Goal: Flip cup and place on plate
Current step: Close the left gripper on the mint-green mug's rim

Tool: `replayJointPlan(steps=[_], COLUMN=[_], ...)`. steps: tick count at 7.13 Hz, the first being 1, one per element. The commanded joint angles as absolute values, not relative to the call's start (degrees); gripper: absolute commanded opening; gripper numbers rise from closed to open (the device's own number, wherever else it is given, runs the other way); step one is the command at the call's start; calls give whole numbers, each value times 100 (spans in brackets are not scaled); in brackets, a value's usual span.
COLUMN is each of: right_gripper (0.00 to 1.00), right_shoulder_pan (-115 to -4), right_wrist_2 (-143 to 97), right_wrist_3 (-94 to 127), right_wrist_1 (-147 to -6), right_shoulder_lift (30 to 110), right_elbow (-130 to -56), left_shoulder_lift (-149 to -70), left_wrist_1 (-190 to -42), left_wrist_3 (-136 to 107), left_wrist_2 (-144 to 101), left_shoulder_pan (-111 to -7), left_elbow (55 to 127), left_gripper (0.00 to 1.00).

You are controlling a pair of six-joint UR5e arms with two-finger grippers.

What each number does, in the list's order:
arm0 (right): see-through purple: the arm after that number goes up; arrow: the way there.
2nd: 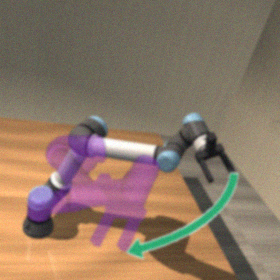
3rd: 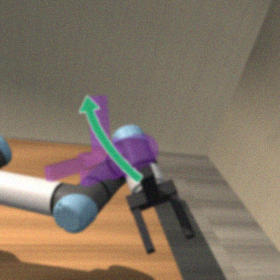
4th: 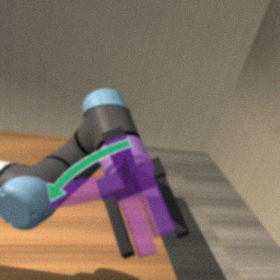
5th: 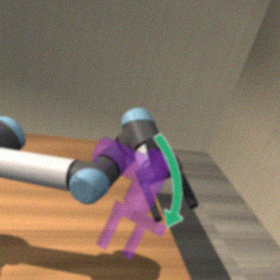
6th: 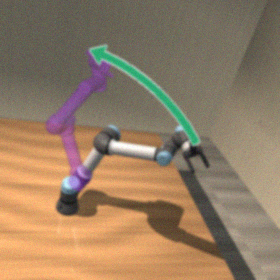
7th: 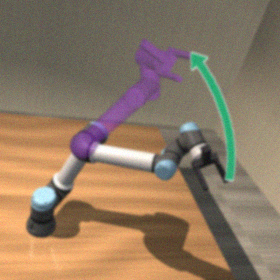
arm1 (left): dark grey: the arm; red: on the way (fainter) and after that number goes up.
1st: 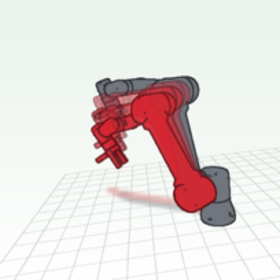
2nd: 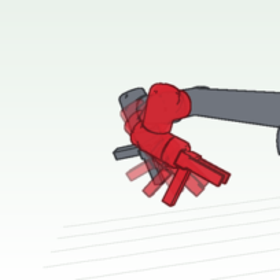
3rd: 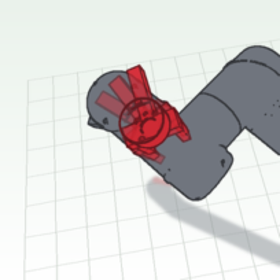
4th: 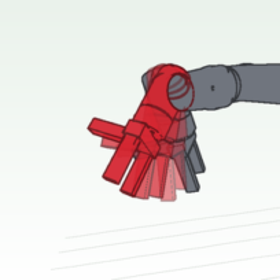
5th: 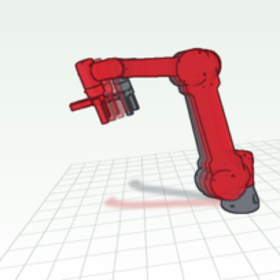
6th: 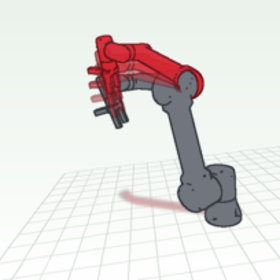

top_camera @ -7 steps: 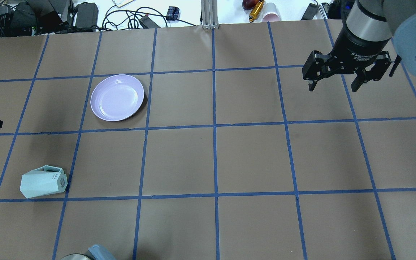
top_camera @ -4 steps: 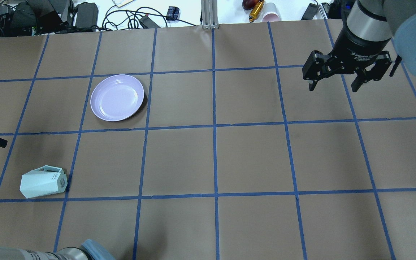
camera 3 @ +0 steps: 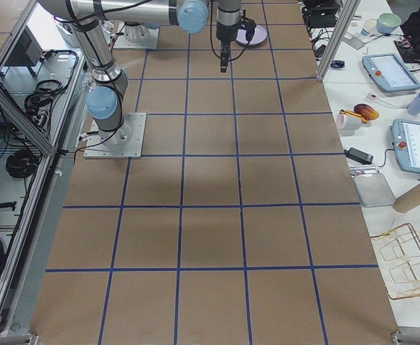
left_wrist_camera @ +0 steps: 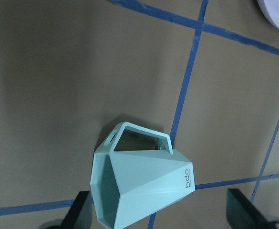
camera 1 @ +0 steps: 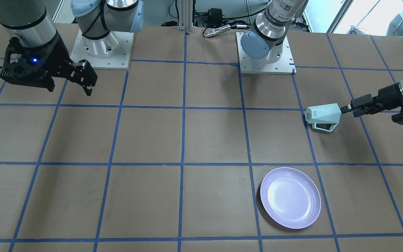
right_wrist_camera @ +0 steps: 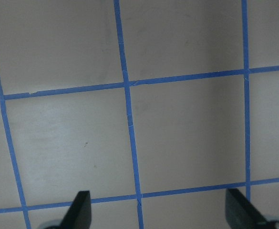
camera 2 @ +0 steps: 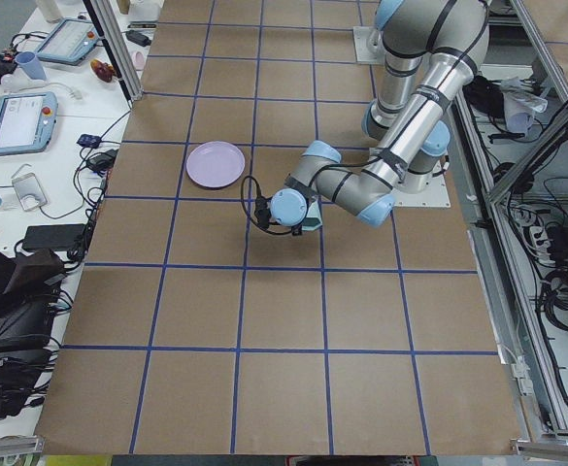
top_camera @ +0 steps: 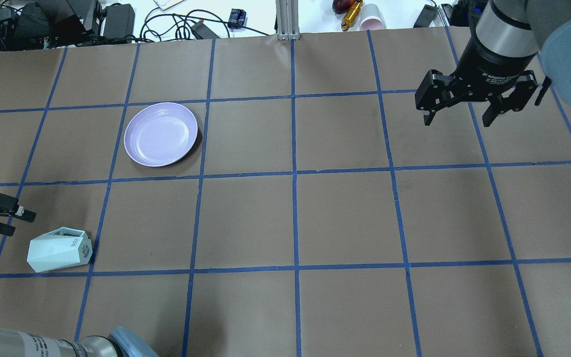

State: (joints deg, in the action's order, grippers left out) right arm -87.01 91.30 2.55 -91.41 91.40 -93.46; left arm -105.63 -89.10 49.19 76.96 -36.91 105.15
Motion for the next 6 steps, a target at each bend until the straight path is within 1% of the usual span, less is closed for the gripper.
replayJointPlan(steps=[1,3,6], right_gripper=[100,100,100], right_shoulder_pan=[-8701,-8701,-8701], right_wrist_2=[9123,9123,9123], right_wrist_3=[255,255,255], right_wrist_1=[-9141,-9141,-9141], right_shoulder_lift=[9141,9141,9141], right_elbow=[-9343,-9343,-9343], left_shoulder_lift=[-10836,-10925,-11117], left_wrist_1=[-8938,-9464,-9466], left_wrist_3=[4983,5001,5124], left_wrist_2=[7725,7691,7699], left_shoulder_pan=[-3595,-3595,-3595], left_elbow=[10538,10591,10591], left_gripper=[100,100,100])
